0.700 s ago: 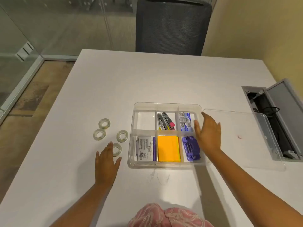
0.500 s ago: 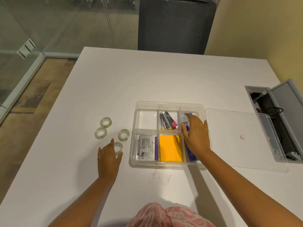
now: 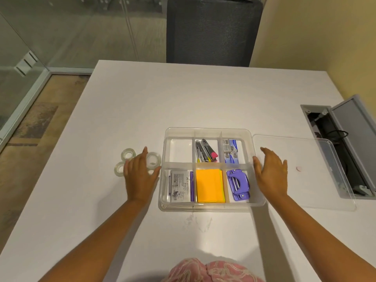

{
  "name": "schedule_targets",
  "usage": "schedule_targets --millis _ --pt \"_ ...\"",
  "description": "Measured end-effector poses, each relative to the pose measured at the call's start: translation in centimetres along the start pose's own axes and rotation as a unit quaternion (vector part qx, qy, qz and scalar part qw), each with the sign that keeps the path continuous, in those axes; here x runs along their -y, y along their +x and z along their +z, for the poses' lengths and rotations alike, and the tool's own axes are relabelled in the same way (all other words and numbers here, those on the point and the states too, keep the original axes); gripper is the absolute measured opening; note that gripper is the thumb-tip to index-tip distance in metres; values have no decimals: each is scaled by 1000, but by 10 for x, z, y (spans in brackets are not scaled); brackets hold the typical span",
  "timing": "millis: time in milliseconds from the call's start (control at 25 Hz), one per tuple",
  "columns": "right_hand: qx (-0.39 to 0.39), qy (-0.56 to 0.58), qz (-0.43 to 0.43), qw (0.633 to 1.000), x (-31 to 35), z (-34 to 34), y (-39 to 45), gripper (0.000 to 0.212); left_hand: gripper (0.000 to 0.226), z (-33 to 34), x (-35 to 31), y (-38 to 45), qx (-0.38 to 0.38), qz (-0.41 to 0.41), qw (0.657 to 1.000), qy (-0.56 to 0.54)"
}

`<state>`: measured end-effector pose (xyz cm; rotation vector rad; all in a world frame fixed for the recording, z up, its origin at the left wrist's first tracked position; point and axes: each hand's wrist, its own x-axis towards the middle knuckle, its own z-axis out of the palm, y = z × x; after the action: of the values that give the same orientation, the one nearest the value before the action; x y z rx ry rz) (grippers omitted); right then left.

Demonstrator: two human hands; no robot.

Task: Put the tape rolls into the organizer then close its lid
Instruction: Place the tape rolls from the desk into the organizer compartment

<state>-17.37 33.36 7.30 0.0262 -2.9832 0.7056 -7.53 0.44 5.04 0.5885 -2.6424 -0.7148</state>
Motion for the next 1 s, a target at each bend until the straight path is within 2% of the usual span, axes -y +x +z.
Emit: schedule_targets --millis 120,360,480,680,840,1000 --pt "-11 9 35 999 -17 -6 4 41 68 17 -28 27 32 1 999 -18" --pt "-11 7 75 997 -46 -4 -2 41 58 54 -54 61 93 0 995 36" --pt "-4 24 116 993 -58 -3 -2 44 58 67 -56 76 119 28 990 72" --pt "-7 23 141 990 -70 -1 0 44 49 85 -59 89 167 134 963 164" --pt "4 12 139 990 -68 3 2 50 47 94 -61 86 194 149 950 196" --pt "3 38 140 989 -59 2 9 51 50 87 -58 90 193 175 948 182"
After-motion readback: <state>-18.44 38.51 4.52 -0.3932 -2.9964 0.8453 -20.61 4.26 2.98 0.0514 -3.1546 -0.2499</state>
